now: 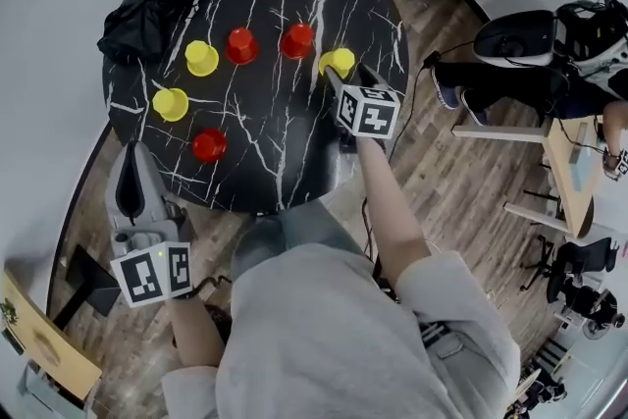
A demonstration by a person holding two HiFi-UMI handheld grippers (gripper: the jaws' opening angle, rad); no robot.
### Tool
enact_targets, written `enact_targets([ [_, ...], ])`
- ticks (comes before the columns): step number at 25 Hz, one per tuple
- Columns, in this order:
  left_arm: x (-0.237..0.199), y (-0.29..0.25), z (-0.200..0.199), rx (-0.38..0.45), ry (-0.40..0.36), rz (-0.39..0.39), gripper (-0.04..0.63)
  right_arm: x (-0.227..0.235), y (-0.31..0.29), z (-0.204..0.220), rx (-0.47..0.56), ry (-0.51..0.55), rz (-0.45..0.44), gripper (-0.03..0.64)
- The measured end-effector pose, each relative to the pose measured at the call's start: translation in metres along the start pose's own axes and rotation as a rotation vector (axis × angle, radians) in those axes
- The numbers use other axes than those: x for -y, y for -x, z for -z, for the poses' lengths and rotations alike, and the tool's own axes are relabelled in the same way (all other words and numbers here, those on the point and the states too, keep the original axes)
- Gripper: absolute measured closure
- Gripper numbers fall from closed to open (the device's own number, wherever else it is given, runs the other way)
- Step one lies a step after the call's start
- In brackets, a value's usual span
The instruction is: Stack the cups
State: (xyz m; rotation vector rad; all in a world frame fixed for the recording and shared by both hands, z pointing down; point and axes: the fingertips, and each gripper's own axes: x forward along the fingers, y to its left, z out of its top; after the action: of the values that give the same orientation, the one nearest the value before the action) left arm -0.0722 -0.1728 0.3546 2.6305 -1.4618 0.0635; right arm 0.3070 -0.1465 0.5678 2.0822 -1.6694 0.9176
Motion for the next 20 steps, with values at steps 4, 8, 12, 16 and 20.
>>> enact_targets([
  [4,-0.001,-0.002,0.005,-0.019,-0.003,-0.019,0.589,0.006,-0.013,0.0,-0.001,0.017,0.028,0.4],
  [8,-0.001,0.001,0.004,-0.016,-0.008,-0.03,0.589,-0.003,-0.007,-0.004,0.018,0.035,-0.001,0.408],
  [12,0.001,0.008,0.0,0.0,-0.005,-0.036,0.589,-0.037,0.009,-0.004,0.035,0.066,-0.079,0.41],
  [16,0.0,0.022,-0.003,0.012,-0.007,-0.04,0.589,-0.091,0.026,0.01,0.026,0.149,-0.184,0.41],
  [20,-0.006,0.042,-0.004,0.023,-0.005,-0.061,0.589,-0.148,0.039,0.036,-0.004,0.236,-0.284,0.41],
])
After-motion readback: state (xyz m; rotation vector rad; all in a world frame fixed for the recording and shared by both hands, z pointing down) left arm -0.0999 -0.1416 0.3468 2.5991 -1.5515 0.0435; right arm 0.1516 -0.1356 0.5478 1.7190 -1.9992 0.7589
